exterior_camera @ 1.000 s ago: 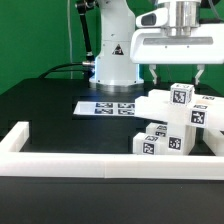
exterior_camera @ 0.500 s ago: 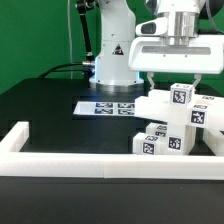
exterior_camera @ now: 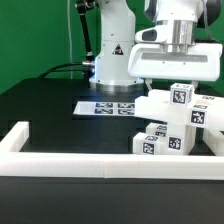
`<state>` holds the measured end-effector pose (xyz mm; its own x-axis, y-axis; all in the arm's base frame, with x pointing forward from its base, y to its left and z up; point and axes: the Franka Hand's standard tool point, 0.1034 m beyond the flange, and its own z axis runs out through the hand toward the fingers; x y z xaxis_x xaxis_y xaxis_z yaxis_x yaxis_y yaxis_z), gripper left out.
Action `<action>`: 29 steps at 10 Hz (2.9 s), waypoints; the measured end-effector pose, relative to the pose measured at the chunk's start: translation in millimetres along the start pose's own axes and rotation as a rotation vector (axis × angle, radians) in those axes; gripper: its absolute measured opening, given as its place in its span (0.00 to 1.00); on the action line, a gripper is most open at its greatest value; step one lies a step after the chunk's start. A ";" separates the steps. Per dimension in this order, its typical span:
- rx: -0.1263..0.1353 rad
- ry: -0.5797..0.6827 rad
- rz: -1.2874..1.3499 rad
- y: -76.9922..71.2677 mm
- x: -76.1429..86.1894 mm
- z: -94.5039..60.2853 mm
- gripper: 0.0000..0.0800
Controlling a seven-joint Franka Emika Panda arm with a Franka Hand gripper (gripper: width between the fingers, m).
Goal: Assemble chair
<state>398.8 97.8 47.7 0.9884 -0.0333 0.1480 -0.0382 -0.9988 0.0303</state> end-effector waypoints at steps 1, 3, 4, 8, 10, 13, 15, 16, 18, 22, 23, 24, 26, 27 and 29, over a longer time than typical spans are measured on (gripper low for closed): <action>-0.013 0.045 -0.051 2.5 1.1 9.3 0.81; -0.016 0.044 -0.046 5.0 -2.2 15.6 0.81; -0.016 0.044 -0.048 4.8 -1.9 15.5 0.81; -0.010 0.037 -0.061 -1.4 -5.4 15.8 0.81; 0.006 0.011 -0.030 7.9 1.8 6.1 0.81; 0.011 0.003 -0.015 10.0 2.7 4.0 0.81; 0.011 0.002 -0.015 10.2 2.3 4.4 0.81; 0.009 0.001 -0.014 10.8 1.7 5.0 0.81; 0.017 -0.024 0.100 19.6 -3.8 7.1 0.81; 0.064 -0.087 0.229 9.5 -10.0 7.5 0.81; 0.064 -0.085 0.226 10.6 -9.4 7.5 0.81; 0.064 -0.085 0.226 10.7 -9.7 7.7 0.81; 0.065 -0.083 0.212 4.8 -12.7 9.0 0.81; 0.070 -0.078 0.197 -1.6 -13.5 8.9 0.81; 0.061 -0.058 0.150 -1.6 -15.1 17.0 0.81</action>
Offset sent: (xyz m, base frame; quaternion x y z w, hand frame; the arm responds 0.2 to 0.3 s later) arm 0.0000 0.0000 0.0000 0.0000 0.0000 0.0000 1.0000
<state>386.4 99.2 28.7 0.9792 -0.1822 0.0890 -0.1784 -0.9828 -0.0486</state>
